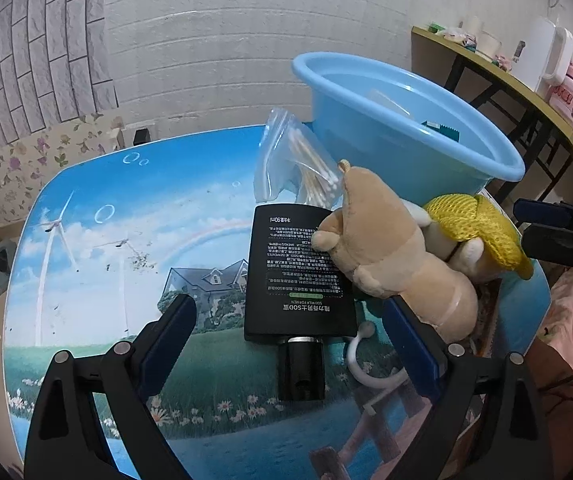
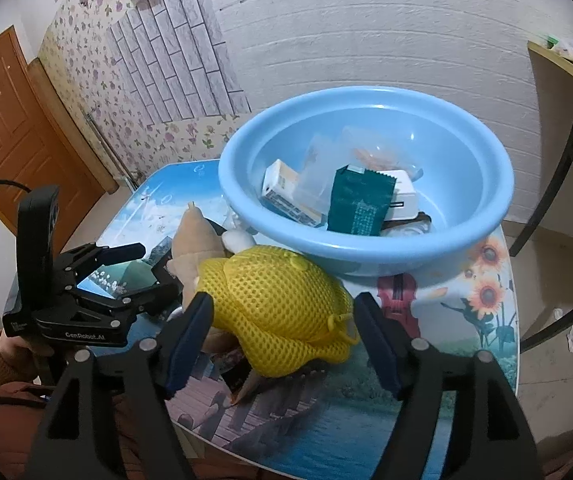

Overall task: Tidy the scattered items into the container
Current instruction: 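Move the right gripper to the yellow mesh bag while the left approaches the black power bank, then grasp the yellow mesh bag with the right gripper while the left grasps the black power bank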

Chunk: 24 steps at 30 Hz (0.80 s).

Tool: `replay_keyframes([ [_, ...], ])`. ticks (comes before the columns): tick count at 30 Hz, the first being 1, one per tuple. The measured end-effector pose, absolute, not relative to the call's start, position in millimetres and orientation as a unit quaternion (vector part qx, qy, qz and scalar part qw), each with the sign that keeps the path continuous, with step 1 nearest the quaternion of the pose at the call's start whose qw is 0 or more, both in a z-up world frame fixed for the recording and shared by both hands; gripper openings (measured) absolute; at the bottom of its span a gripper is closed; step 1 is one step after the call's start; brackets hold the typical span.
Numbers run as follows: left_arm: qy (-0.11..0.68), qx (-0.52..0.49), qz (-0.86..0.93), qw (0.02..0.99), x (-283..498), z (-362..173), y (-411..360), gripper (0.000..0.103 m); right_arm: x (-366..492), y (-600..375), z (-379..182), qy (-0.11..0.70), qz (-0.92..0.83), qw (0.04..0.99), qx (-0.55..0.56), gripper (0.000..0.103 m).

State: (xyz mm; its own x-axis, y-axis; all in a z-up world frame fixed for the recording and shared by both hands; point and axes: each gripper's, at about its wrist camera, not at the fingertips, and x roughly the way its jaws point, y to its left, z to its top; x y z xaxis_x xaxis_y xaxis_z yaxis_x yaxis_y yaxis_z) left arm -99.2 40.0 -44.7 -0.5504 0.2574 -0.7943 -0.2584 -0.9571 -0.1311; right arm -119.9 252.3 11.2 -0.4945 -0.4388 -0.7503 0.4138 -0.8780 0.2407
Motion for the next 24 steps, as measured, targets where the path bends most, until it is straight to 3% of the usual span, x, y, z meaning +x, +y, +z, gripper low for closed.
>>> replay_keyframes([
  [6,0.011,-0.456,0.876,0.156,-107.1,-52.1,43.6,0.094,-123.3,246.6,5.3,-0.031,-0.857,0.256,0.446,0.086],
  [14,0.023,-0.459,0.873,0.162,-115.4,-59.9,48.2,0.094,-128.3,232.5,-2.7,0.000,-0.853,0.250,0.458,0.087],
  [21,0.034,-0.454,0.873,0.173,-115.3,-58.1,51.2,0.062,-133.7,228.1,-14.1,-0.003,-0.845,0.246,0.475,0.088],
  [24,0.033,-0.454,0.874,0.172,-115.9,-57.3,49.3,0.062,-134.2,231.2,-14.8,-0.013,-0.845,0.246,0.475,0.084],
])
